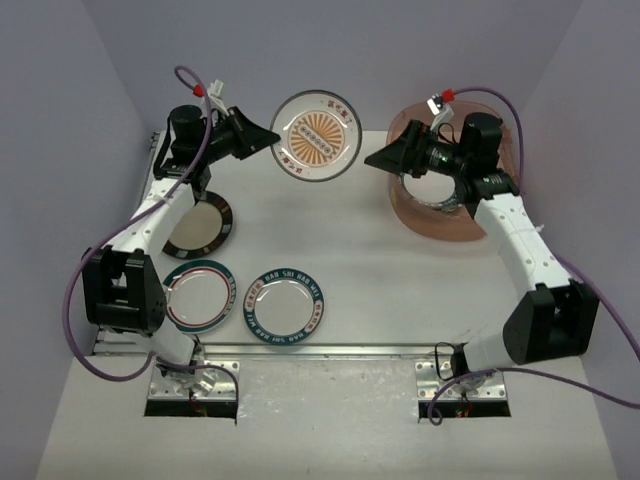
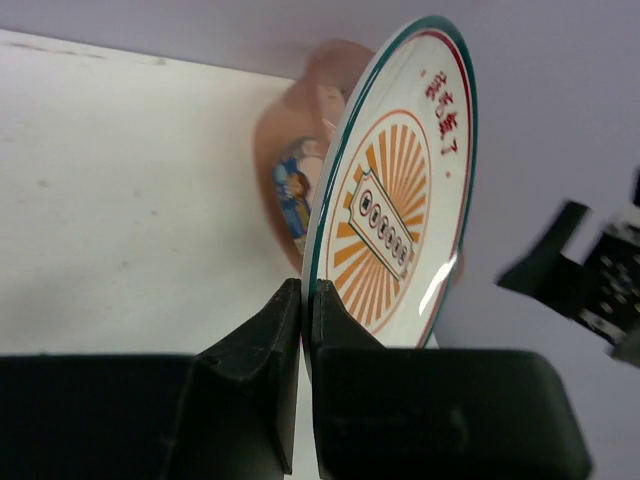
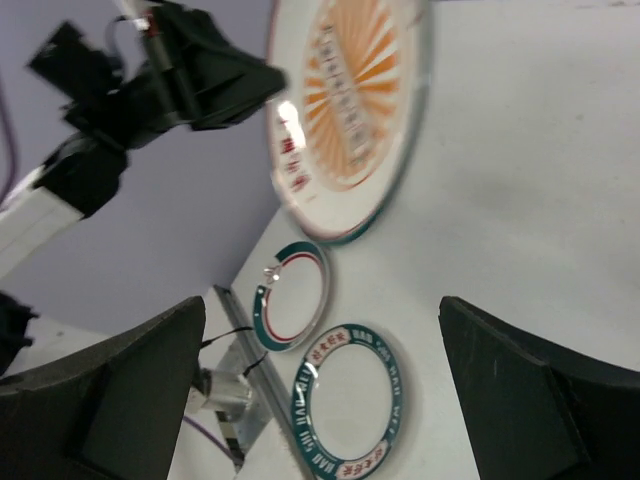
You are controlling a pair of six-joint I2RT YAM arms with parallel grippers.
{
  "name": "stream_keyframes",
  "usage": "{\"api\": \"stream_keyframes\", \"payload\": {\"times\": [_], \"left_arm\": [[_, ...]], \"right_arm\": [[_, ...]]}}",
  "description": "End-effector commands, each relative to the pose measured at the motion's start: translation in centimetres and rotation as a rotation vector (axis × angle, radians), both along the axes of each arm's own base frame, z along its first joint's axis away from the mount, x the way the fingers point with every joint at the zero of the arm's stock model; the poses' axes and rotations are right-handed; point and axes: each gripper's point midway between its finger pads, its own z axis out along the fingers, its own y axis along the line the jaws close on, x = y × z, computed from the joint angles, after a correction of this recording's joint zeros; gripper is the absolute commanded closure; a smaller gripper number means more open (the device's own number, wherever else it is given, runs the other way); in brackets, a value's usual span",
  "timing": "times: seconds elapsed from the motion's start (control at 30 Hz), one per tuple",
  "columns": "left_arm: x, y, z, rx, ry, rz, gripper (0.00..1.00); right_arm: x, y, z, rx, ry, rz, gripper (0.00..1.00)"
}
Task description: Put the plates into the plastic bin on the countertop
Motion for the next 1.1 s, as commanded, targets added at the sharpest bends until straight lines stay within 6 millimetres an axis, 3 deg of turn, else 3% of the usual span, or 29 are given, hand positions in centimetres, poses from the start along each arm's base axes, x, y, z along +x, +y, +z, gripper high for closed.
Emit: {"api": "stream_keyframes", "payload": {"times": [0.0, 0.07, 0.23, 0.27, 0.33, 0.37, 0.47, 0.5, 0.53, 0.57, 0.6, 0.67, 0.73, 0.8, 0.87, 0.97, 1.07], "left_arm": [[-4.0, -3.5, 1.4, -0.034, -0.055, -0.14, 1.0], [-6.0, -4.5, 2.2, -0.046, -0.086, -0.187, 1.0], [-8.7, -6.0, 3.1, -0.069, -0.107, -0.274, 1.0], [-9.2, -6.4, 3.3, -0.069, -0.112, -0.288, 1.0], [-9.6, -6.8, 3.6, -0.076, -0.114, -0.299, 1.0], [-9.6, -6.9, 3.7, -0.078, -0.117, -0.3, 1.0], [-9.8, -7.3, 4.1, -0.084, -0.122, -0.304, 1.0], [-9.9, -7.4, 4.2, -0.088, -0.119, -0.306, 1.0], [-9.9, -7.4, 4.4, -0.088, -0.124, -0.305, 0.97], [-9.9, -7.4, 4.4, -0.088, -0.124, -0.305, 0.82], [-10.1, -7.1, 5.0, -0.082, -0.133, -0.282, 0.42], [-9.8, -6.2, 4.2, -0.017, -0.095, -0.218, 0.0], [-8.2, -3.4, 3.7, 0.085, -0.051, -0.019, 0.0], [-8.5, -0.3, 4.7, 0.167, -0.054, 0.158, 0.0], [-9.0, 2.8, 4.7, 0.218, -0.042, 0.324, 0.0], [-11.8, 4.5, 5.7, 0.271, -0.12, 0.371, 0.0], [-13.1, 4.9, 4.8, 0.335, -0.119, 0.354, 0.0]], "right_arm": [[3.3, -0.5, -1.9, -0.132, 0.043, -0.024, 0.01], [3.5, -0.1, -2.1, -0.115, 0.05, 0.009, 0.01], [1.6, 1.3, -2.8, -0.024, 0.058, 0.124, 0.06], [1.2, 1.7, -2.3, 0.009, 0.035, 0.164, 0.14], [-0.1, 2.7, -2.5, 0.058, 0.077, 0.245, 0.42], [-0.3, 3.0, -2.4, 0.069, 0.082, 0.262, 0.51], [-0.7, 3.6, -2.8, 0.076, 0.096, 0.293, 0.9], [-0.7, 3.6, -2.9, 0.078, 0.104, 0.288, 1.0], [-0.8, 3.6, -2.8, 0.078, 0.101, 0.285, 1.0], [-0.8, 3.6, -3.0, 0.078, 0.104, 0.284, 1.0], [-0.3, 2.9, -3.1, 0.077, 0.112, 0.239, 1.0], [1.0, 0.7, -3.6, 0.093, 0.162, 0.12, 1.0], [2.8, -2.9, -4.7, 0.12, 0.239, -0.088, 1.0], [5.1, -8.5, -6.3, 0.188, 0.334, -0.406, 1.0], [4.9, -13.4, -7.8, 0.237, 0.369, -0.643, 1.0], [5.0, -19.8, -9.5, 0.277, 0.402, -1.001, 1.0], [5.1, -22.5, -10.6, 0.317, 0.434, -1.172, 1.0]]}}
